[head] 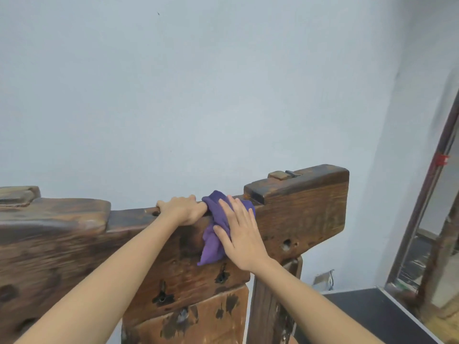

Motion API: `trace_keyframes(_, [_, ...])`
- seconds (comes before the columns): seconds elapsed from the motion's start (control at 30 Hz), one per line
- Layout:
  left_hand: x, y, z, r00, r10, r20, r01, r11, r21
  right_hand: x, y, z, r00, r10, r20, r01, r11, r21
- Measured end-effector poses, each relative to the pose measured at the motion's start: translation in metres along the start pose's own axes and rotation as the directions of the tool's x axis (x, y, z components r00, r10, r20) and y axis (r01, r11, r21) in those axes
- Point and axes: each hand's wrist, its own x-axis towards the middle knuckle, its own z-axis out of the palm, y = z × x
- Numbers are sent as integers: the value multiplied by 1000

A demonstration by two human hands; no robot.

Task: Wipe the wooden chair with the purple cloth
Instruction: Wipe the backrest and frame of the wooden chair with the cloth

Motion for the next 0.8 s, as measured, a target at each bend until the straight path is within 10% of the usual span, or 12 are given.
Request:
trace_keyframes(0.23, [-1,-4,-1,999,32,16,-30,995,-91,-21,76,8,994,-98,-40,92,986,-142])
trace_keyframes(0.6, [13,5,10,997,-55,-50,55,998,3,-6,189,-47,937,315,-153,-285,939,190])
trace_keyframes(0.8, [13,7,12,994,-79,-77,77,997,-22,48,143,-43,677,629,-384,-434,761,482])
